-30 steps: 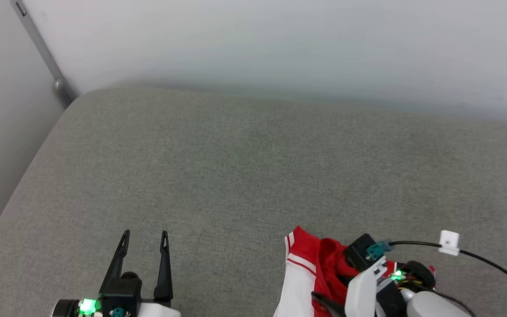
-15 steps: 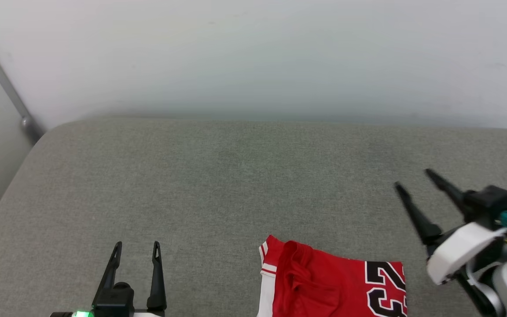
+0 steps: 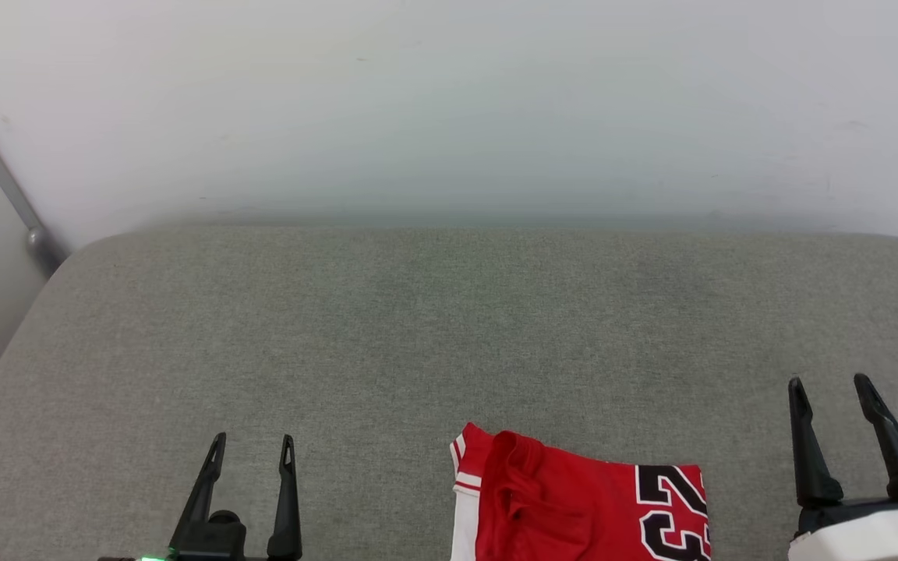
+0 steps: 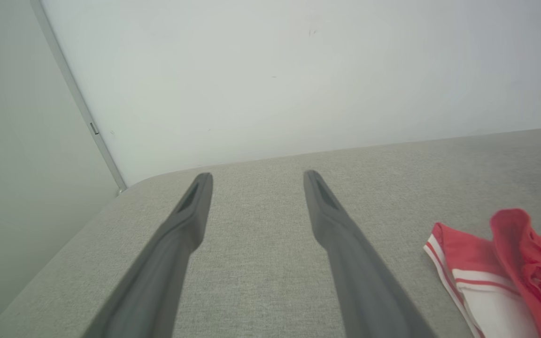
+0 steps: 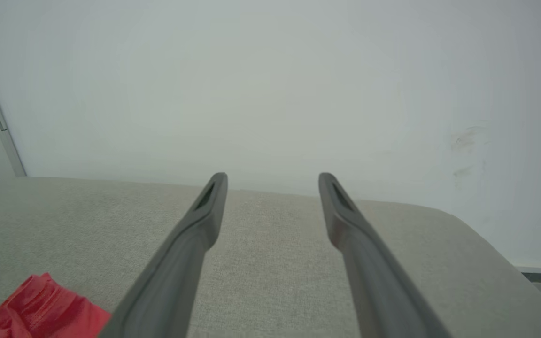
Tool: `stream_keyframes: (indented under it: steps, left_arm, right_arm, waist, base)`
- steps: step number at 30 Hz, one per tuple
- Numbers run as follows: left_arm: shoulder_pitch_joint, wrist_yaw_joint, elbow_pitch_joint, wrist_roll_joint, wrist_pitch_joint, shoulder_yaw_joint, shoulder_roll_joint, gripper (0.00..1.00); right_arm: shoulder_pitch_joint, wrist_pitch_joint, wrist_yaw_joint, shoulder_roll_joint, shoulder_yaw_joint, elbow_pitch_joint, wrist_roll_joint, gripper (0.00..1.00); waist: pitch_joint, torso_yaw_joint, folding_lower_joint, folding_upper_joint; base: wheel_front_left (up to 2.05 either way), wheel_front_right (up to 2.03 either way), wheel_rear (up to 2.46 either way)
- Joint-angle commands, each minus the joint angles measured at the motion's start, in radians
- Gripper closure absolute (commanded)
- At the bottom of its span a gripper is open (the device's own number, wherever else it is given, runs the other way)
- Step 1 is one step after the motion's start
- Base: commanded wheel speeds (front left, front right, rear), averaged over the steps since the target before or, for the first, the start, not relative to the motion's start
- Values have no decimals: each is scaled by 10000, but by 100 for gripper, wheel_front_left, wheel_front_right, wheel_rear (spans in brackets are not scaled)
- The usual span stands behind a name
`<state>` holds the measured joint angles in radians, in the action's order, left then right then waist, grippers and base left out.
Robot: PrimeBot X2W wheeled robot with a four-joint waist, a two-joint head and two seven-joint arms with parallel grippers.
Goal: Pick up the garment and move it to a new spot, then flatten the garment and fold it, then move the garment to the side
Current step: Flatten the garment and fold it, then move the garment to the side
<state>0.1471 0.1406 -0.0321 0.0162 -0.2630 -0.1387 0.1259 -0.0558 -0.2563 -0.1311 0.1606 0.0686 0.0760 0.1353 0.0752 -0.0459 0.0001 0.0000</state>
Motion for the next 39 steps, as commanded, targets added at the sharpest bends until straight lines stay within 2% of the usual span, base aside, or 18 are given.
stream_keyframes:
  steps: [1,11,24,31,36,39]
  left_arm:
    - [130,-21,48,-3,-22,-12,45,0]
    - [310,-342,524,232,-22,-103,-79,0]
    - [308,-611,272,319,-22,87,-232,0]
    - [295,-666,204,293,-22,243,-281,0]
    - [207,-697,194,286,-22,338,-321,0]
    - [172,-731,187,273,-22,378,-341,0]
  right_arm:
    - [-178,-63,8,-93,51,-107,-77,0]
    - [-1691,-86,8,-1005,269,-1316,-349,0]
    - [-2091,-88,8,-1123,104,-1253,-107,0]
    - [-1268,-87,8,-1119,178,-1600,-421,0]
    - [36,-52,8,-427,345,-1760,-577,0]
    - [778,736,8,332,71,-1523,-476,0]
  waist:
    - [4,-9,-1,0]
    - [18,-124,-1,0]
    - [5,-181,-1,0]
    - [-13,-166,-1,0]
    - [-68,-163,-1,0]
    - [-107,-164,-1,0]
  base:
    - [0,0,0]
    - [0,0,0]
    - [0,0,0]
    - [0,0,0]
    - [0,0,0]
    - [0,0,0]
